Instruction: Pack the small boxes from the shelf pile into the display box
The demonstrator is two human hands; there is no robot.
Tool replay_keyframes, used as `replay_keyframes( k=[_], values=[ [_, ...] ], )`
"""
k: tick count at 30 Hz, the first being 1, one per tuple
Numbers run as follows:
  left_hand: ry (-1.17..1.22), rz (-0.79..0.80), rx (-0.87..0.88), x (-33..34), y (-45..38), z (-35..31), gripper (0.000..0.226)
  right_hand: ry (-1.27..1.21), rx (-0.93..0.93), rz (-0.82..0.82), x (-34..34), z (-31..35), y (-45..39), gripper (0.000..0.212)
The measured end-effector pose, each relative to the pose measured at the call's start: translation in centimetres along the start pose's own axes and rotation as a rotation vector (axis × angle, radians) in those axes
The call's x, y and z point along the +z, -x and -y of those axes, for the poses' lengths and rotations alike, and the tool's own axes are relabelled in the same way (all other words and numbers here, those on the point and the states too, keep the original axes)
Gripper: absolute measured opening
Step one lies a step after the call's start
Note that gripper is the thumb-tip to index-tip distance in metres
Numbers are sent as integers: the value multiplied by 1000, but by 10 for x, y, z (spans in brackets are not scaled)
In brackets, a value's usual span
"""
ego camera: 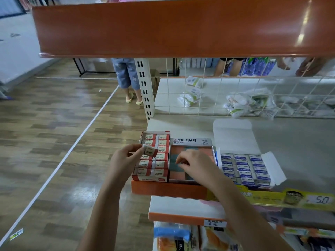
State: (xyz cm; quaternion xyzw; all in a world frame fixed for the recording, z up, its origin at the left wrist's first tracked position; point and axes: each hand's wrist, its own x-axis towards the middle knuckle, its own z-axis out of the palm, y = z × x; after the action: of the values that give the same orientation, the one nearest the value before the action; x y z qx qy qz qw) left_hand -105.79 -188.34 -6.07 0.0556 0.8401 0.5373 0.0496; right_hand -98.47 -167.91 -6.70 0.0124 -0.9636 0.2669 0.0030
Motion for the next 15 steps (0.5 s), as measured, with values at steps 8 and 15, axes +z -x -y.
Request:
replay_keyframes(
  k=[8, 15],
  values=[
    [-208, 62, 73, 26, -38, -20, 16, -28, 59, -102, -14, 0, -44, 21],
    [-287, -9, 10, 46, -59, -22, 23, -25, 127, -86, -12, -1, -72, 23]
  ],
)
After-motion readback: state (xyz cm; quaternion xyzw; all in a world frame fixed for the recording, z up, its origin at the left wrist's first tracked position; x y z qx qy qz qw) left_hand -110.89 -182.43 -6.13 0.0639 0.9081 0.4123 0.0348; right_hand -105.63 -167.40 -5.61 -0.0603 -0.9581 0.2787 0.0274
